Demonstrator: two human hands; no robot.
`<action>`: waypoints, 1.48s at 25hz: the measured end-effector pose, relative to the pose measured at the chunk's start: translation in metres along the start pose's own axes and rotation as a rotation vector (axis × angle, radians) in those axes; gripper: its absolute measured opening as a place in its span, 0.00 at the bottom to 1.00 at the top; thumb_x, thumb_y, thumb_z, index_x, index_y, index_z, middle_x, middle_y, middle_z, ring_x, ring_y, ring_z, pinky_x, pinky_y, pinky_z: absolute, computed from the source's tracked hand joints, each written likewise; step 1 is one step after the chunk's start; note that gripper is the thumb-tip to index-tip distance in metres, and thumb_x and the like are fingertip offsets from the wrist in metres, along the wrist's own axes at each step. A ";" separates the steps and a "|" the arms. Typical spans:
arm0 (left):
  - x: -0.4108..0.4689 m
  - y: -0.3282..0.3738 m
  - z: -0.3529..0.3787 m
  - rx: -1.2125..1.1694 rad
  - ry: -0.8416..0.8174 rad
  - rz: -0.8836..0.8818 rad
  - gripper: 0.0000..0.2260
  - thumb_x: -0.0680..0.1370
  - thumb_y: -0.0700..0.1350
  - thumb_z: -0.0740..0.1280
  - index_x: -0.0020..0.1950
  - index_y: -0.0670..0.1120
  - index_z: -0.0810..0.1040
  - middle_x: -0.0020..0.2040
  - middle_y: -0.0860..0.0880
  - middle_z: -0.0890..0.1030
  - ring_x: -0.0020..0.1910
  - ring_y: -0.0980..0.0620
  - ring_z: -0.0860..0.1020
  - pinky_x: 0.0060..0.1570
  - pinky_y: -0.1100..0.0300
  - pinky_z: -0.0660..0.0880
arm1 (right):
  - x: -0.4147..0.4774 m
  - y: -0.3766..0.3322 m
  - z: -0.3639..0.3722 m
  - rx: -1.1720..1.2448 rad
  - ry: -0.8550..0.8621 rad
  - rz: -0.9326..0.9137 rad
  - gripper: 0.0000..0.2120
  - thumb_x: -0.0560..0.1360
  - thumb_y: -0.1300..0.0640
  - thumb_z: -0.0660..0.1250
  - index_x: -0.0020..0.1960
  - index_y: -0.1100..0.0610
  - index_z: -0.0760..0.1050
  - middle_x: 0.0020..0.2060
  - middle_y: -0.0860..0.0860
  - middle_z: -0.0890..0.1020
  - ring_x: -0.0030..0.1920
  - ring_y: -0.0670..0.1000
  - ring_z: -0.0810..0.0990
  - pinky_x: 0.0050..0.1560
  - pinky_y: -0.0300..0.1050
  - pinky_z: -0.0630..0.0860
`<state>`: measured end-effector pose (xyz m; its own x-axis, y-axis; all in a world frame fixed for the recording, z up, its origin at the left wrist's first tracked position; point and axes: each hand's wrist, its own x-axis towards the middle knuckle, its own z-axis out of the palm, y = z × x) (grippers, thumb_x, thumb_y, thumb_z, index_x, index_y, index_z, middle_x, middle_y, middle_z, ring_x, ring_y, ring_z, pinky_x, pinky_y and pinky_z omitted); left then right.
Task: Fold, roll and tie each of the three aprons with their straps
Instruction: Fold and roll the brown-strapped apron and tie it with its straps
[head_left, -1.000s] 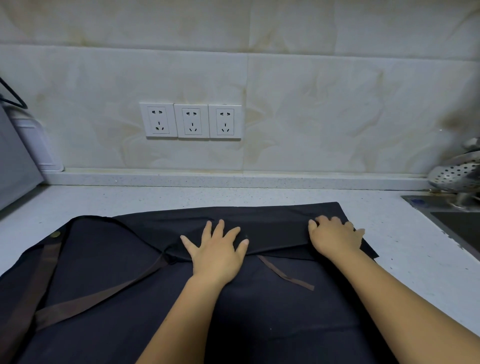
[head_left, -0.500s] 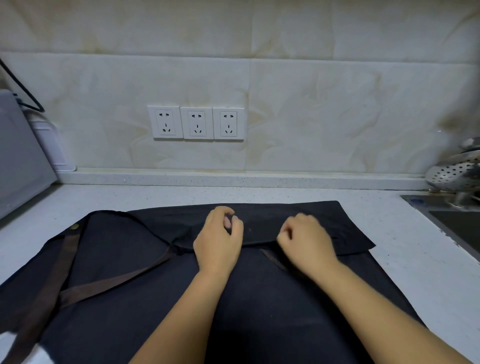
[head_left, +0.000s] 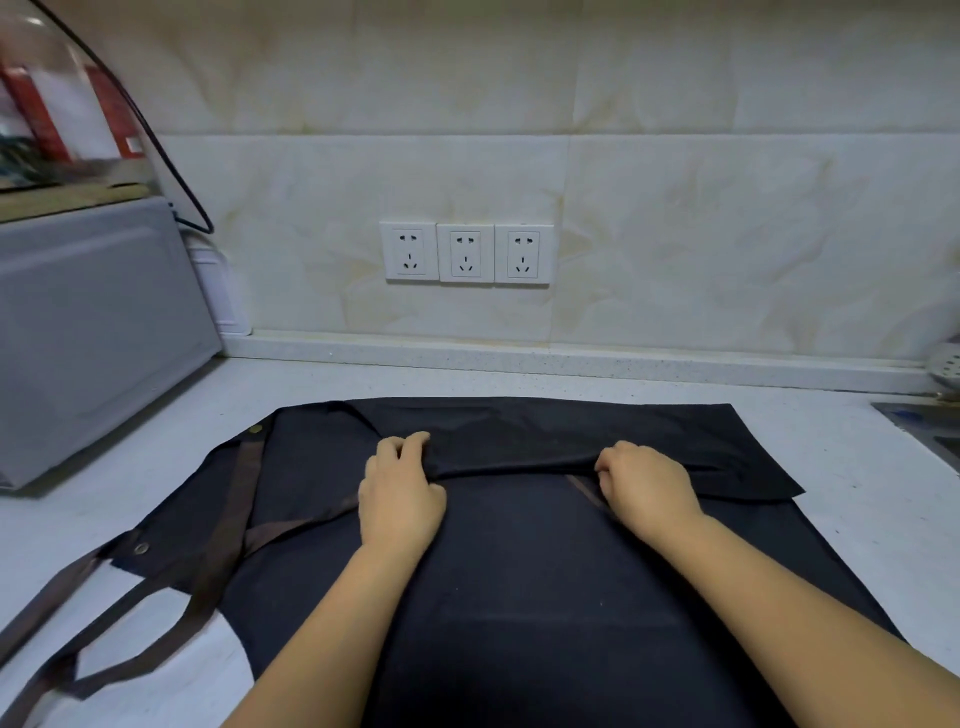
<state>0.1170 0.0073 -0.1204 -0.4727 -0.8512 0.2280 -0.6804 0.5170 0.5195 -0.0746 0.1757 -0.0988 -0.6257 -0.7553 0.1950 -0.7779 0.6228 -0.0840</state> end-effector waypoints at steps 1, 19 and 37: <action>0.001 -0.001 0.000 -0.001 0.011 -0.007 0.26 0.75 0.42 0.64 0.73 0.52 0.65 0.67 0.50 0.69 0.63 0.48 0.69 0.61 0.54 0.69 | -0.003 0.002 -0.006 0.063 0.042 0.023 0.10 0.78 0.55 0.58 0.52 0.50 0.77 0.47 0.46 0.78 0.47 0.49 0.76 0.40 0.43 0.69; 0.010 -0.018 -0.042 0.185 -0.271 0.225 0.14 0.71 0.45 0.69 0.54 0.57 0.74 0.56 0.54 0.69 0.57 0.52 0.70 0.56 0.57 0.70 | -0.034 0.006 -0.012 0.200 0.042 0.102 0.10 0.76 0.55 0.58 0.49 0.49 0.78 0.46 0.43 0.80 0.55 0.49 0.73 0.52 0.44 0.69; -0.023 -0.021 -0.040 -1.333 -0.145 -0.335 0.07 0.82 0.44 0.61 0.49 0.49 0.78 0.32 0.54 0.71 0.30 0.57 0.69 0.33 0.65 0.66 | -0.028 -0.032 0.001 0.111 -0.298 0.043 0.22 0.82 0.42 0.45 0.74 0.39 0.61 0.66 0.47 0.66 0.66 0.56 0.62 0.66 0.54 0.66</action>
<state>0.1643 0.0124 -0.1035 -0.5042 -0.8570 -0.1070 0.2336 -0.2546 0.9384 -0.0319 0.1770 -0.1031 -0.6346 -0.7657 -0.1047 -0.7419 0.6415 -0.1952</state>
